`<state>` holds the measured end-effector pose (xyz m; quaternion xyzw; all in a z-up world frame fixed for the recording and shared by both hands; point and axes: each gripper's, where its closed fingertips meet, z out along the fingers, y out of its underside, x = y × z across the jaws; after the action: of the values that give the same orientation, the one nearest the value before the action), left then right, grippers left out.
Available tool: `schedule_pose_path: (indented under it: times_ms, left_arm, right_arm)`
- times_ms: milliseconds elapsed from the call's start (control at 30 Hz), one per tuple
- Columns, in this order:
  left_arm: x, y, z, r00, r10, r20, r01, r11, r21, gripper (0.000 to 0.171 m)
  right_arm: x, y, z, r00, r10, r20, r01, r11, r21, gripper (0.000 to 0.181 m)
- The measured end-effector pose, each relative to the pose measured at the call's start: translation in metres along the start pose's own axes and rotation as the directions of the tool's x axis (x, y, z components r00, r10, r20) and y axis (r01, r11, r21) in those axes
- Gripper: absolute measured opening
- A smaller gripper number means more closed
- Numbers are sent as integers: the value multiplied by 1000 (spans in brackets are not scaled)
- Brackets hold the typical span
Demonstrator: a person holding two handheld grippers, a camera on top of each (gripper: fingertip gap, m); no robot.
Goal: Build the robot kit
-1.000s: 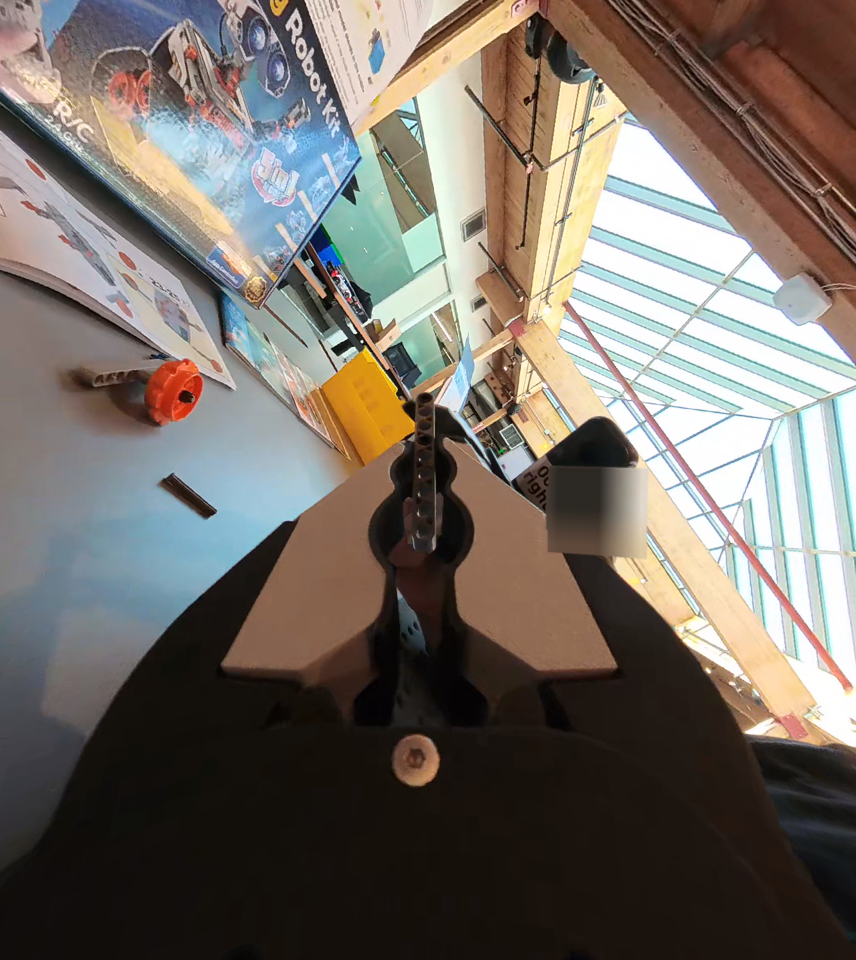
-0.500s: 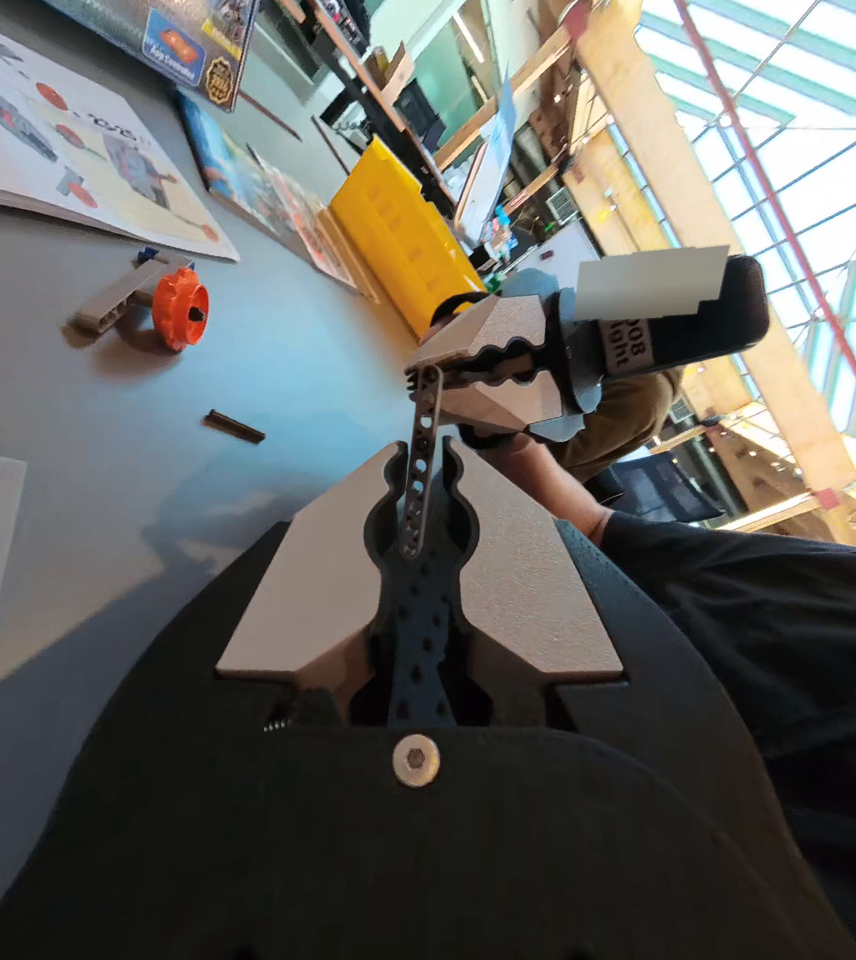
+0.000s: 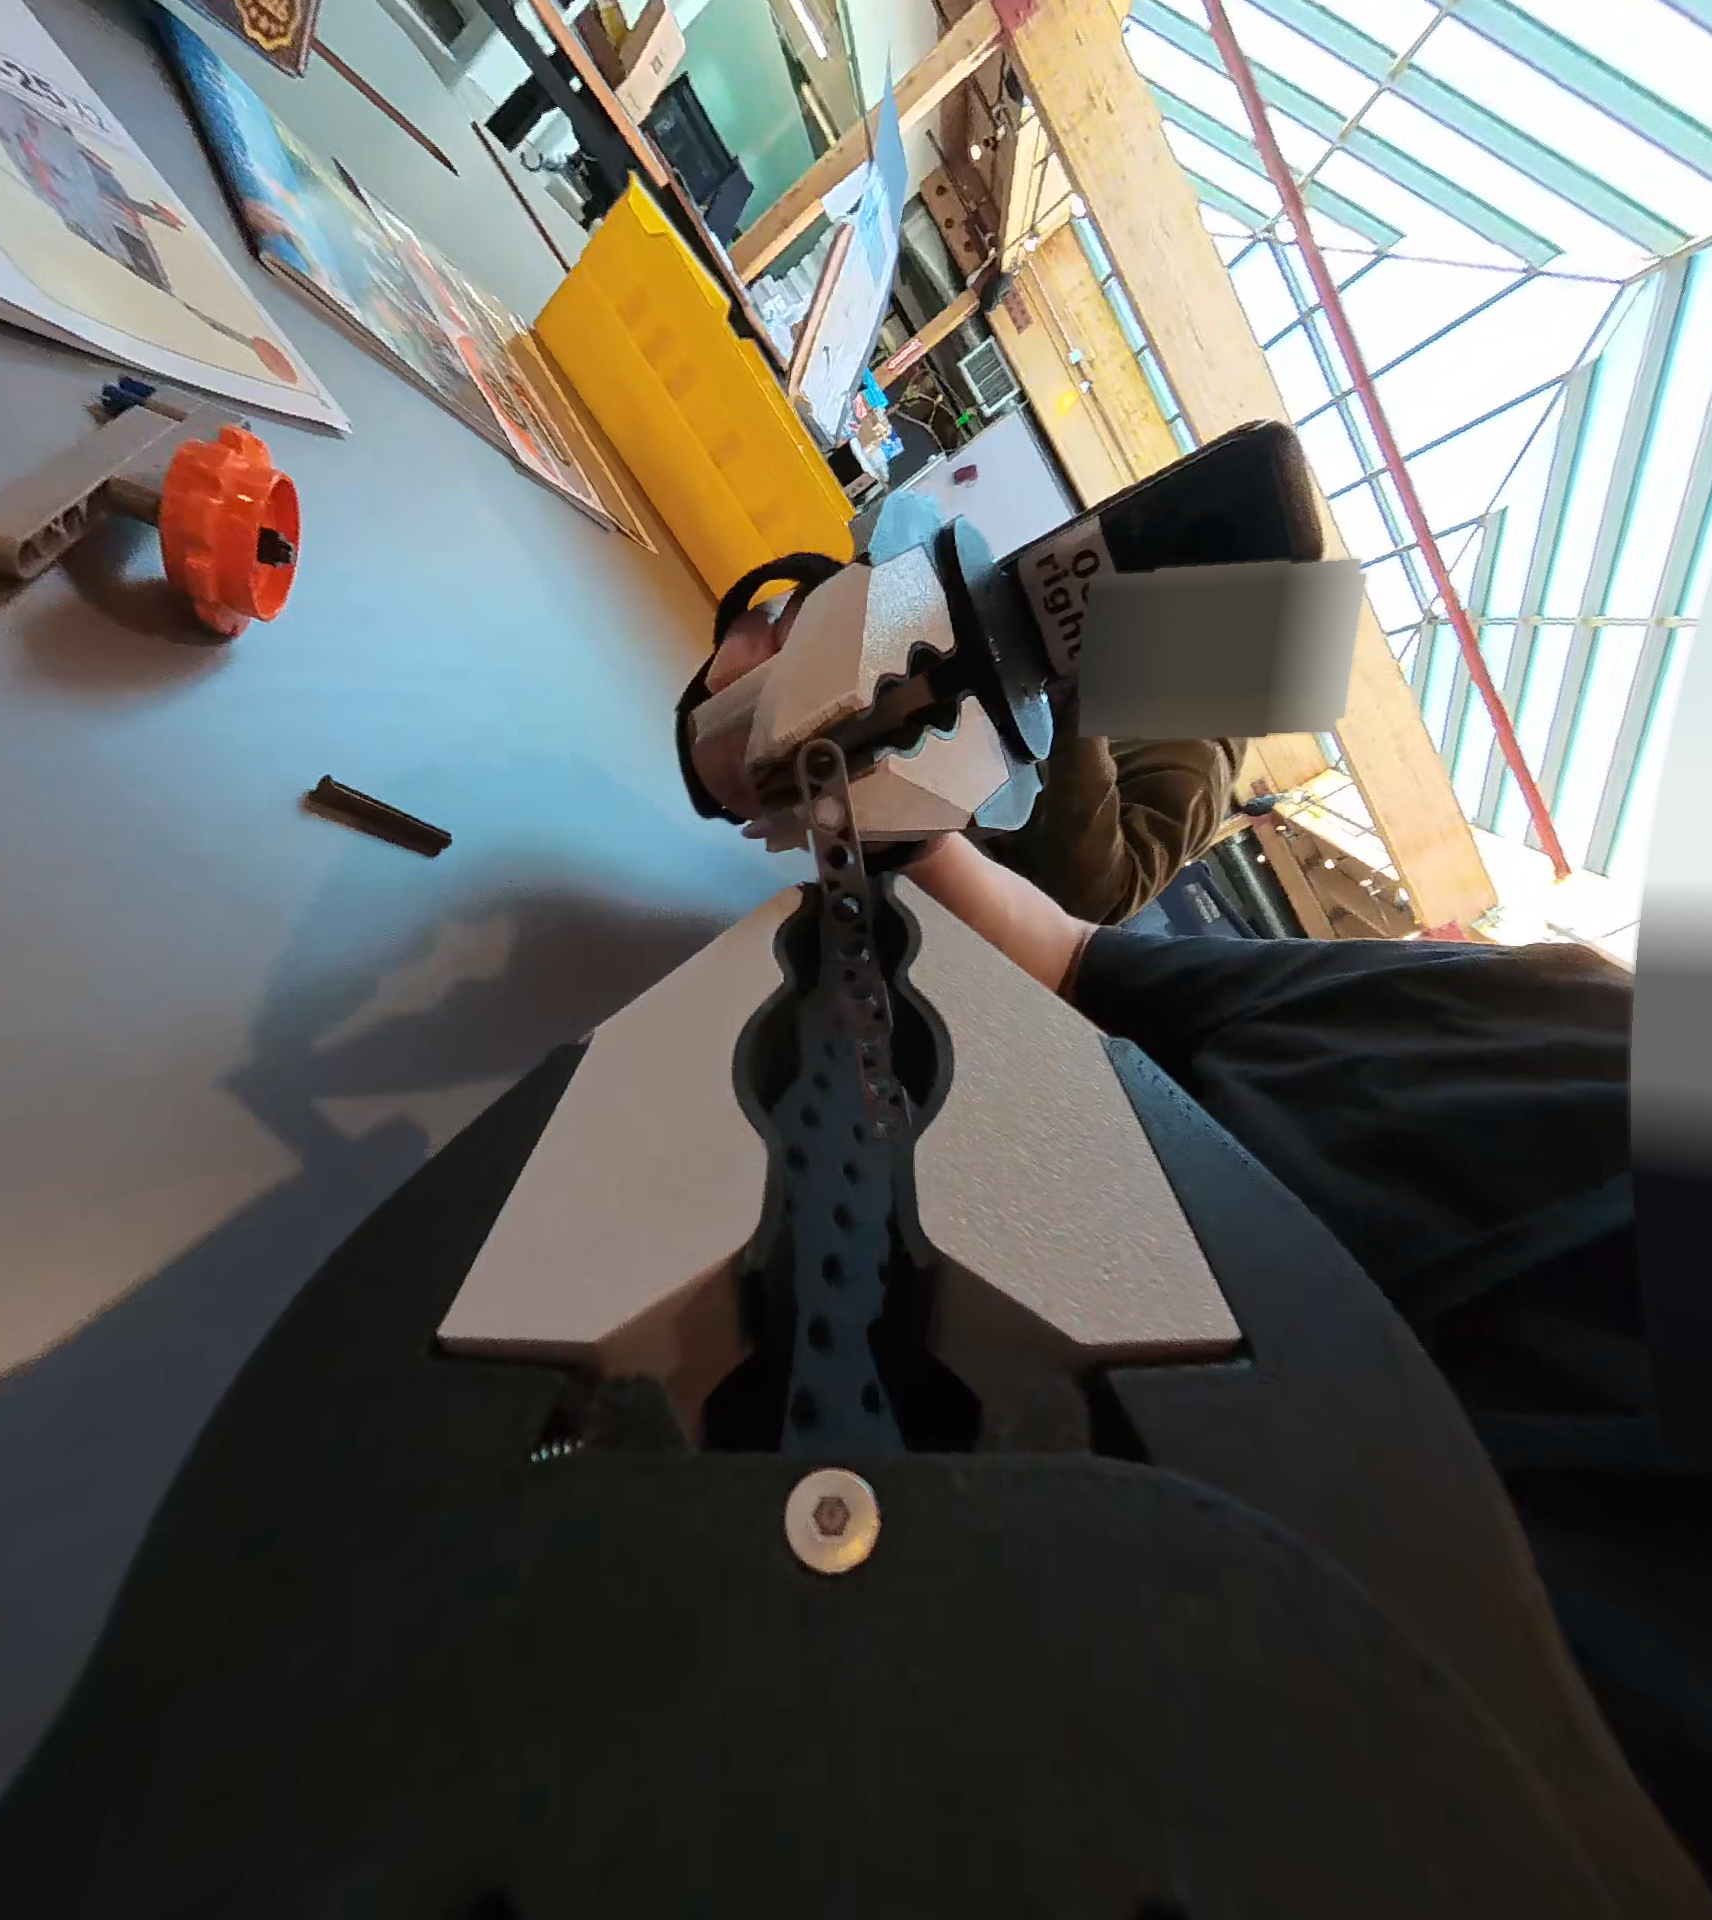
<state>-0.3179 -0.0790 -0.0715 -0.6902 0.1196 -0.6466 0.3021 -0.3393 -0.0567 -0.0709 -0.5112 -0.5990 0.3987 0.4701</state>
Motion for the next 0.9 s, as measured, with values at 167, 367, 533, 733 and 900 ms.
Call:
schedule_pose_path:
  times_ms: [167, 367, 533, 733, 900]
  left_arm:
    - [-7, -6, 3, 1000, -13, 6, 13, 1000, 14, 6]
    - [-3, -13, -2, 999, -9, -38, 12, 997, 73, 5]
    - [0, -18, -8, 999, 20, -46, -14, 992, 122, 5]
    - [2, -14, -4, 997, 72, -17, -70, 992, 101, 5]
    - [2, -15, -5, 998, 64, -23, -61, 992, 110, 5]
  right_arm:
    - [7, 1, -3, 998, 12, -54, -11, 1000, 21, 3]
    - [17, -3, -21, 996, -3, -90, 6, 999, 36, 27]
    - [65, -11, -62, 964, 192, -184, -167, 976, 141, 35]
    - [135, 5, -118, 793, 375, -480, -262, 922, 286, 36]
    - [150, 25, -126, 677, 595, -434, -450, 801, 395, 27]
